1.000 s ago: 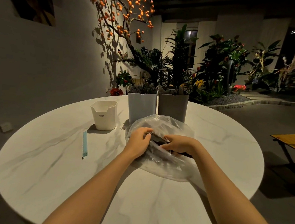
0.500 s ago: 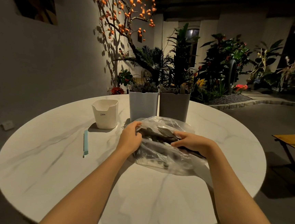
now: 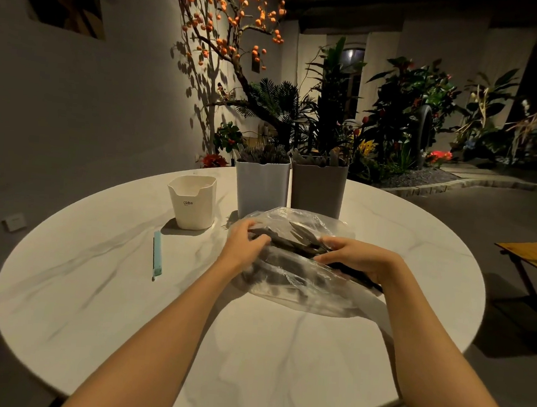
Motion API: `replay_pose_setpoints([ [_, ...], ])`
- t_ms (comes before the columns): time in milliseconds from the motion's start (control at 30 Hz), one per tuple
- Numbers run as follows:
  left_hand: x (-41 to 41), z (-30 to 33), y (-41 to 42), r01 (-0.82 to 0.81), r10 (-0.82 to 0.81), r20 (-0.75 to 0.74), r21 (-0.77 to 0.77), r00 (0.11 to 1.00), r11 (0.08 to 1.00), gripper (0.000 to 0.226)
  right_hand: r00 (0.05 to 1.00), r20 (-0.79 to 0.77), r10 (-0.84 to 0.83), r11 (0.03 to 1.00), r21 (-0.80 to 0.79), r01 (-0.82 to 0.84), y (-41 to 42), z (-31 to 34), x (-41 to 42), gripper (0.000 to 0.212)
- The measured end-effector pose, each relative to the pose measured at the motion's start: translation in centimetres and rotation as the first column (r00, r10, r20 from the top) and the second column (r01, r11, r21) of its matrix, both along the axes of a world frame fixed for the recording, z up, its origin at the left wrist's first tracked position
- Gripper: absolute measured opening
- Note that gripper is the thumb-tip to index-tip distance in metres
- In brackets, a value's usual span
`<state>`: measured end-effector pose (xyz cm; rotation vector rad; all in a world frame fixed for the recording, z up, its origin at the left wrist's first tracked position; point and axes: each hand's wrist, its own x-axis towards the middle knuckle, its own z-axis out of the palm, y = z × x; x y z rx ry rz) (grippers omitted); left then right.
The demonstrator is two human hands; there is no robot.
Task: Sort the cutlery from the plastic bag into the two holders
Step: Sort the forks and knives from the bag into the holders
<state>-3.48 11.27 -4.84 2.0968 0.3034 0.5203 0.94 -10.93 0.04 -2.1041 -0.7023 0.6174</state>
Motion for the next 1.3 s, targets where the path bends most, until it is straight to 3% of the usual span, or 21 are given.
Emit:
replay_pose_setpoints([
  [100,0.1,-0.1,-0.4,0.030,-0.016,-0.111,0.128,0.994,0.991,0.083,0.998,-0.051,0.021,0.999,0.036,-0.020,0.1,-0.3,0.3,0.037],
  [200,0.1,-0.3,-0.2,0.024,-0.017,-0.062,0.121,0.998,0.992,0.089,0.991,-0.110,0.071,0.994,0.088,-0.062,0.0,-0.5,0.7,0.017],
  [300,-0.2,-0.2,-0.7,-0.026,0.029,-0.011,0.222,1.000,0.975,0.064,0.982,-0.161,0.099,0.984,0.160,-0.073,-0.3,-0.5,0.9,0.004],
  [433,-0.8,0.1,-0.7,-0.176,0.146,0.105,0.387,0.984,0.905,0.024,0.976,-0.174,0.130,0.984,0.145,-0.105,-0.6,-0.4,0.8,0.006],
  [533,-0.8,0.4,-0.7,-0.248,0.222,0.124,0.266,0.967,0.931,0.016,0.979,-0.170,0.116,0.987,0.134,-0.093,-0.7,-0.5,0.9,0.011],
  [633,-0.7,0.9,-0.7,-0.294,0.281,0.104,0.145,0.954,0.945,0.022,0.978,-0.166,0.123,0.984,0.151,-0.098,-0.8,-0.5,1.0,0.016],
  [800,-0.5,0.7,-0.5,-0.249,0.243,0.143,0.029,0.960,0.968,0.036,0.954,-0.208,0.218,0.964,0.199,-0.177,-0.9,-0.4,1.1,0.025],
  [1000,-0.8,0.6,0.0,-0.292,0.233,0.300,0.172,0.925,0.941,0.030,0.929,-0.202,0.311,0.932,0.255,-0.256,-0.7,-0.2,0.8,0.005],
  [1100,-0.7,0.8,0.0,-0.333,0.253,0.360,0.179,0.898,0.926,0.034,0.927,-0.189,0.325,0.929,0.247,-0.275,-0.1,-0.3,0.5,0.007],
  [1300,-0.5,1.0,-0.3,-0.091,0.104,0.331,-0.054,0.938,0.994,0.028,0.932,-0.196,0.304,0.924,0.298,-0.238,0.6,-0.6,0.3,0.006],
])
